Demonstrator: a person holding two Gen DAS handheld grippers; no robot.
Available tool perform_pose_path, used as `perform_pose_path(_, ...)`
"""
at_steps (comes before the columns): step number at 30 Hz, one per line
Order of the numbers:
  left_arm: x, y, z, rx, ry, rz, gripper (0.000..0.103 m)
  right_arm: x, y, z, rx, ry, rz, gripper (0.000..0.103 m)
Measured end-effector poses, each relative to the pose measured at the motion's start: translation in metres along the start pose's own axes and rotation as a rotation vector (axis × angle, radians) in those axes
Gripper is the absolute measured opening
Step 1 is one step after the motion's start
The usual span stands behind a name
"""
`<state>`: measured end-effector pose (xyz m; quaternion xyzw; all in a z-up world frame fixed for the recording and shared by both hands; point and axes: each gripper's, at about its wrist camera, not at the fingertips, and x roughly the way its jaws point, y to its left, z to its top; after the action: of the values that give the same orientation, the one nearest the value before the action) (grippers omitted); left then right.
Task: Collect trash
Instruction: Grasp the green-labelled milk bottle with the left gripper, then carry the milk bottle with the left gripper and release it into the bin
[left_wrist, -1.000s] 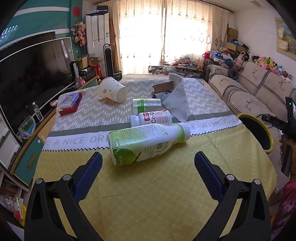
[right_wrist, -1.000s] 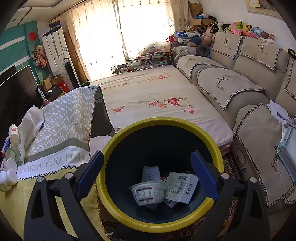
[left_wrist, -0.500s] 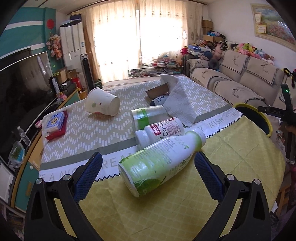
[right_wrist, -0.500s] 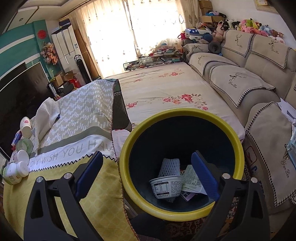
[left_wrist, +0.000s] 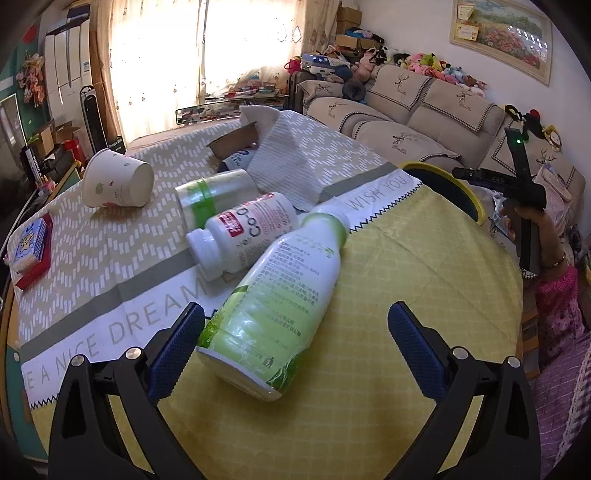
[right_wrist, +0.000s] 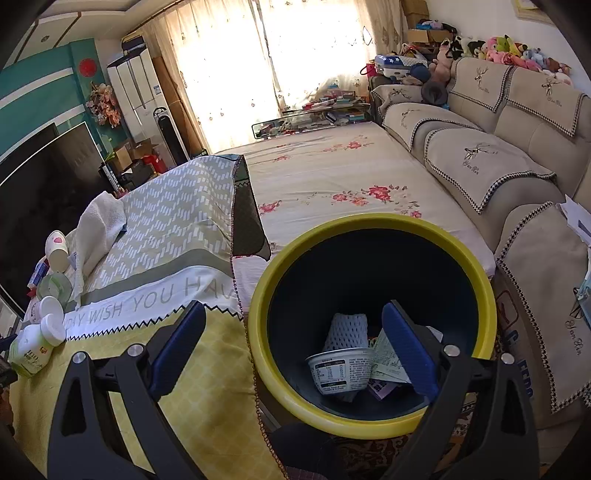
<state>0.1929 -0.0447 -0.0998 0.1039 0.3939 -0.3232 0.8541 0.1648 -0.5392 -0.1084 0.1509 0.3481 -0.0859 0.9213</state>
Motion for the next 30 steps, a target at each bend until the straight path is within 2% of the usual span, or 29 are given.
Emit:
perform_pose_path(3, -0.001, -0.027, -0.004, 0.05, 0.021, -0.026, 0.098, 0.001, 0.0, -0.002, 0.003, 0.003, 0.012, 0.091)
perform_pose_path(6, 0.005, -0.042, -0.002, 0.093, 0.025, 0.053, 0.097, 0.002, 0.002, -0.003, 0.002, 0.005, 0.023, 0.091)
perform_pose_path(8, 0.012, -0.042, 0.002, 0.072, 0.038, 0.074, 0.095, 0.0, 0.002, -0.004, 0.001, 0.005, 0.028, 0.091)
perform_pose_path(11, 0.027, -0.033, 0.007, 0.012, 0.065, 0.088, 0.085, -0.004, 0.001, -0.003, 0.005, -0.003, 0.033, 0.091)
perform_pose_path(13, 0.034, -0.024, 0.007, -0.037, 0.079, 0.078, 0.068, -0.006, -0.001, -0.002, 0.006, -0.006, 0.034, 0.091)
perform_pose_path(15, 0.039, -0.018, 0.007, -0.075, 0.095, 0.06, 0.065, -0.007, -0.002, -0.003, 0.007, -0.006, 0.033, 0.092)
perform_pose_path(18, 0.039, -0.015, 0.007, -0.082, 0.093, 0.084, 0.058, -0.006, -0.005, -0.004, 0.015, -0.003, 0.032, 0.092)
perform_pose_path(24, 0.033, -0.024, 0.007, -0.072, 0.089, 0.09, 0.052, -0.002, -0.004, -0.006, 0.014, 0.008, 0.044, 0.092)
perform_pose_path(30, 0.019, -0.04, 0.005, -0.071, 0.079, 0.077, 0.052, -0.002, -0.003, -0.007, 0.014, 0.009, 0.052, 0.092)
